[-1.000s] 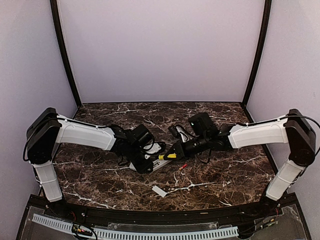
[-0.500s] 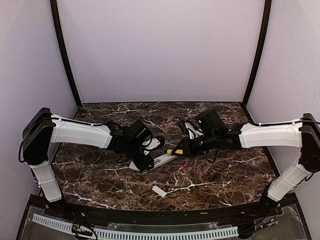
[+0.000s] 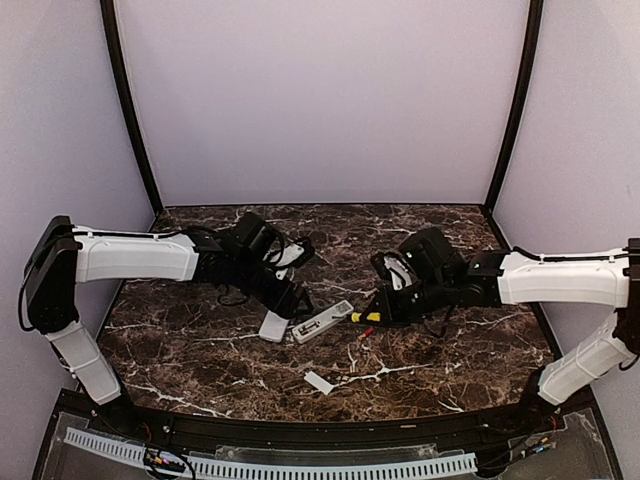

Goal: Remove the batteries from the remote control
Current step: Remove the battery from the remote control without the battery cover, then adjust the remote control without the battery cover at the center of the board.

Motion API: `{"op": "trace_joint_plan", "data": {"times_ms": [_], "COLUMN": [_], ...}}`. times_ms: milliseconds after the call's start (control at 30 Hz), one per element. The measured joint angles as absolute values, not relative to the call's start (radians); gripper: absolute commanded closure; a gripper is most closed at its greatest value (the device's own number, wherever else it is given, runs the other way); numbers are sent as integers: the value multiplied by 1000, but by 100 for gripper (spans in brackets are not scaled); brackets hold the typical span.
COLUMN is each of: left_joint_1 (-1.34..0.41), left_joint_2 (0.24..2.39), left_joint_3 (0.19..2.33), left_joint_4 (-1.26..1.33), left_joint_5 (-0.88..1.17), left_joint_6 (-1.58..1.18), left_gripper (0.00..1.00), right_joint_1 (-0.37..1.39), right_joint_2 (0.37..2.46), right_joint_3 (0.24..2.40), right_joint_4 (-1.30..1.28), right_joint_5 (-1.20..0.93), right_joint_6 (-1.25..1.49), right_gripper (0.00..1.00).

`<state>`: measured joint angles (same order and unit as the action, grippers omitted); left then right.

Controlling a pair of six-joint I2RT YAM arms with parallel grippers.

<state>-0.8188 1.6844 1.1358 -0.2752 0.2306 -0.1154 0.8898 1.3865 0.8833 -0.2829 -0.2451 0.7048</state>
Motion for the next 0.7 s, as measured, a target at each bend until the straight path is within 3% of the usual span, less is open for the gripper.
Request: {"op": "trace_joint_plan", "data": {"times_ms": [333,700], "left_joint_1": [-779,-779], "left_joint_2": [1750,1811], "left_joint_3": [1137,1143], "left_joint_4": [-262,-270], "left_joint_5": [353,387], "left_joint_6": [-198,-222], "left_gripper": [38,39], "right_joint_1": [922,921], "right_joint_2": [1485,1562], "right_joint_3": [905,978], "right_joint_4": [-316,-346], "right_joint_5": [-239,-202], "right_joint_6": [772,788], "right_gripper": [100,100]}}
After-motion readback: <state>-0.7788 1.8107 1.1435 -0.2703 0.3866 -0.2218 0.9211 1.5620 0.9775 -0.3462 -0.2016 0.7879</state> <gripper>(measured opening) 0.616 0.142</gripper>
